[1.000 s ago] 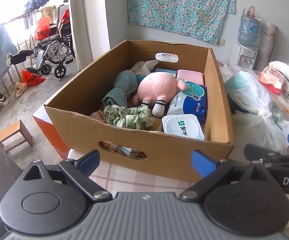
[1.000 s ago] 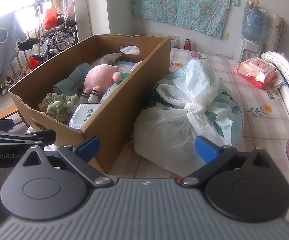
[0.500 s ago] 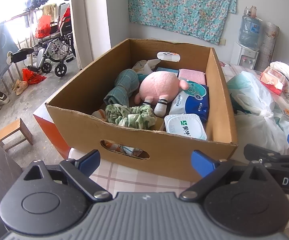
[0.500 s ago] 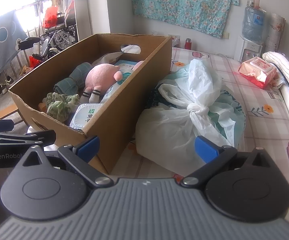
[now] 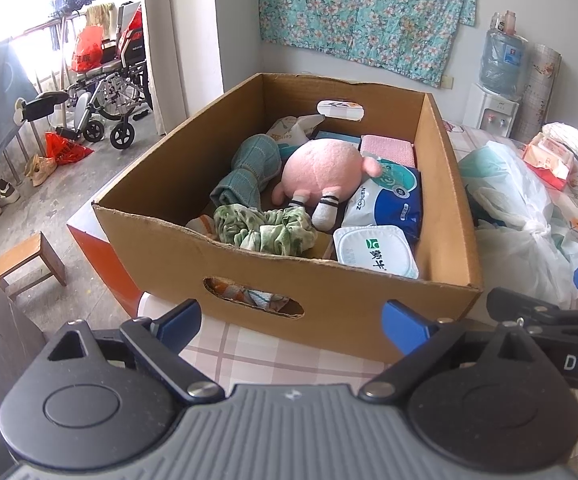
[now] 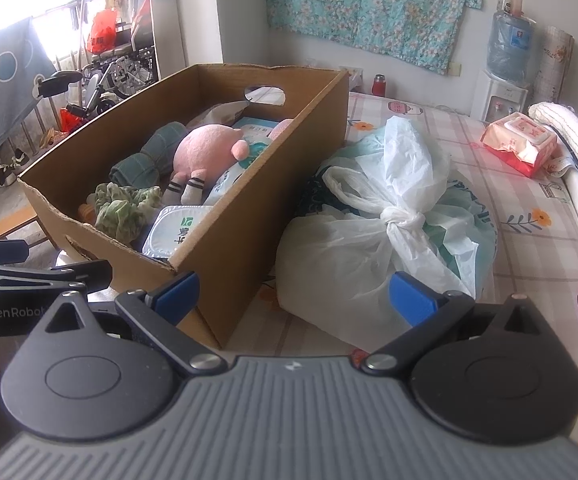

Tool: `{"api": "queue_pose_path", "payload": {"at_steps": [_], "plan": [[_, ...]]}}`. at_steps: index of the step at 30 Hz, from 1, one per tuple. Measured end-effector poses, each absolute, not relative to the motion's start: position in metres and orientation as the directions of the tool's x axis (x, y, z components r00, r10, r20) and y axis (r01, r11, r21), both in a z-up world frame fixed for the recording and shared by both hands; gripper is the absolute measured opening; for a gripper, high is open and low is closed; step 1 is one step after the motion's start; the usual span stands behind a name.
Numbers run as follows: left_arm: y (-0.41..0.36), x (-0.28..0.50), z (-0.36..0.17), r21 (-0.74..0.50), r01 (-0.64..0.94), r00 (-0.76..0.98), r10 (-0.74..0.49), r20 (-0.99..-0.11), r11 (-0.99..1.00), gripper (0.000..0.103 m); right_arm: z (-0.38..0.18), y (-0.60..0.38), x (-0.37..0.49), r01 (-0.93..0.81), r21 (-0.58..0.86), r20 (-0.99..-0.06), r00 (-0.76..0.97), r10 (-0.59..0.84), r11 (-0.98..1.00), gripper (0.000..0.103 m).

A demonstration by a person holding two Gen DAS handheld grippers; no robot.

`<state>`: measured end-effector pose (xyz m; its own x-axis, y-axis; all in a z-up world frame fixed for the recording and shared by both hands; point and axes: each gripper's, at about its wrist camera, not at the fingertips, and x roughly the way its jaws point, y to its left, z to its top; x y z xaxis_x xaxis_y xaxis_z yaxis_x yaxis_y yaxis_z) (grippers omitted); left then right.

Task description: Organize soft objects

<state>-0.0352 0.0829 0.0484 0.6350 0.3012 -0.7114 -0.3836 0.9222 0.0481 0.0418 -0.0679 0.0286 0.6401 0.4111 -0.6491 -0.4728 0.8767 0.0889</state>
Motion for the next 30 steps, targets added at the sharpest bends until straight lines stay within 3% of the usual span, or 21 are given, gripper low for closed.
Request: {"api": "queue_pose_path", "payload": {"at_steps": [30], "plan": [[0.0834, -0.0351, 0.0432, 0.048, -0.388, 0.627, 0.302, -0.718, 0.921, 0.098, 0.0225, -0.0664, 0.0455, -0.478, 0.092, -0.657, 0.63, 0.414, 0.873, 0.102]]}}
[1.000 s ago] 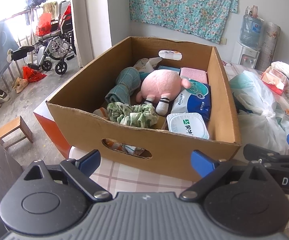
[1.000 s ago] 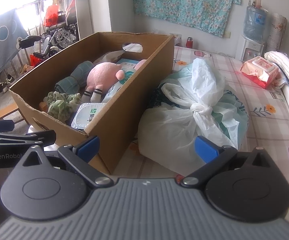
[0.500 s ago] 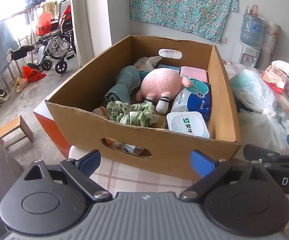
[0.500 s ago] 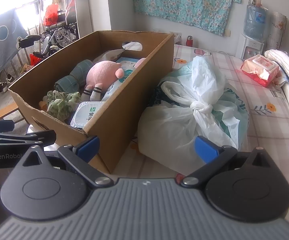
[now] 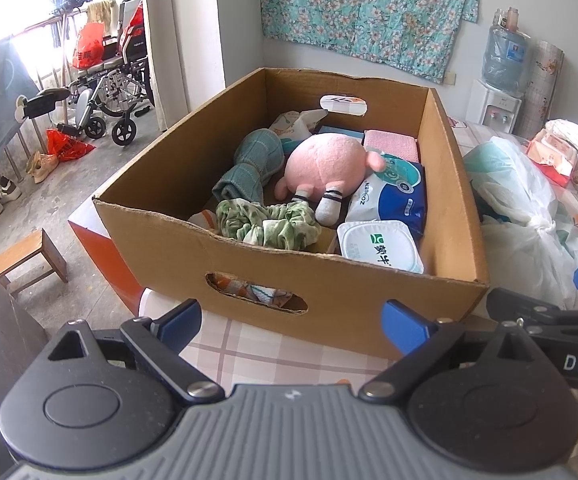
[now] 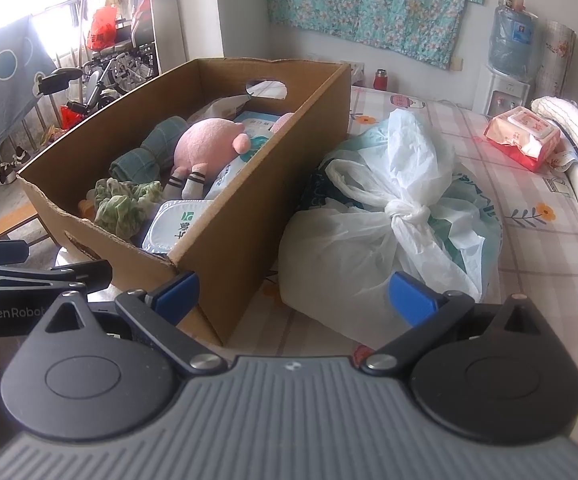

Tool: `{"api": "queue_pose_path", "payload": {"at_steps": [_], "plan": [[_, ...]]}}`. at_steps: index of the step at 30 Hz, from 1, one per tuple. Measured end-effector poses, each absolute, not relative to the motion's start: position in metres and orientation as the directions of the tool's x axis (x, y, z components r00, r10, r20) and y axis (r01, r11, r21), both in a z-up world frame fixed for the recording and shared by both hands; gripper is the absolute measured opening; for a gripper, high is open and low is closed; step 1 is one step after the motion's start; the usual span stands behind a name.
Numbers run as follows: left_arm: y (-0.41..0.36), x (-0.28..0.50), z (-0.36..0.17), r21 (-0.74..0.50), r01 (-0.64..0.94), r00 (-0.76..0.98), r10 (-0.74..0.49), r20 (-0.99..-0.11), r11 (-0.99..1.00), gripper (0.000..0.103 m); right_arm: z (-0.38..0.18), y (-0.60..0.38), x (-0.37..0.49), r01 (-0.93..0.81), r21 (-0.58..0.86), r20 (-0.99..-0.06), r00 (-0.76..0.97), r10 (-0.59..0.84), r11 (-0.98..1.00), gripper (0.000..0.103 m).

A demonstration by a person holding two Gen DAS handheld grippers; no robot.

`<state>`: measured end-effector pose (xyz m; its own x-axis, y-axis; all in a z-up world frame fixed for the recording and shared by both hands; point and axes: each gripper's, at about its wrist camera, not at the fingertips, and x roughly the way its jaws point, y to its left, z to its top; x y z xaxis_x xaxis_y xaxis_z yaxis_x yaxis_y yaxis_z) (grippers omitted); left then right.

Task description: Organize soft objects

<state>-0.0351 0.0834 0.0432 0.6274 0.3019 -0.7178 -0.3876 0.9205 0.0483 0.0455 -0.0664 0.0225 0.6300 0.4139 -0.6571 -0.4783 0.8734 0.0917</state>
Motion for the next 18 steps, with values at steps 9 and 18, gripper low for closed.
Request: {"api": "queue_pose_path", "payload": {"at_steps": [9, 18], "plan": [[0.0846, -0.0364, 0.0434, 0.048, -0.388, 0.627, 0.301, -0.719, 0.92, 0.098, 0.0217, -0.0649, 0.0466, -0.48, 0.094, -0.659, 0.627, 0.415, 0.872, 0.102], [0.0864, -0.0385, 0.0432, 0.047, -0.392, 0.623, 0.303, -0.721, 0.919, 0.098, 0.021, -0.0625, 0.0477, -0.483, 0.094, -0.661, 0.623, 0.417, 0.871, 0.102]]}}
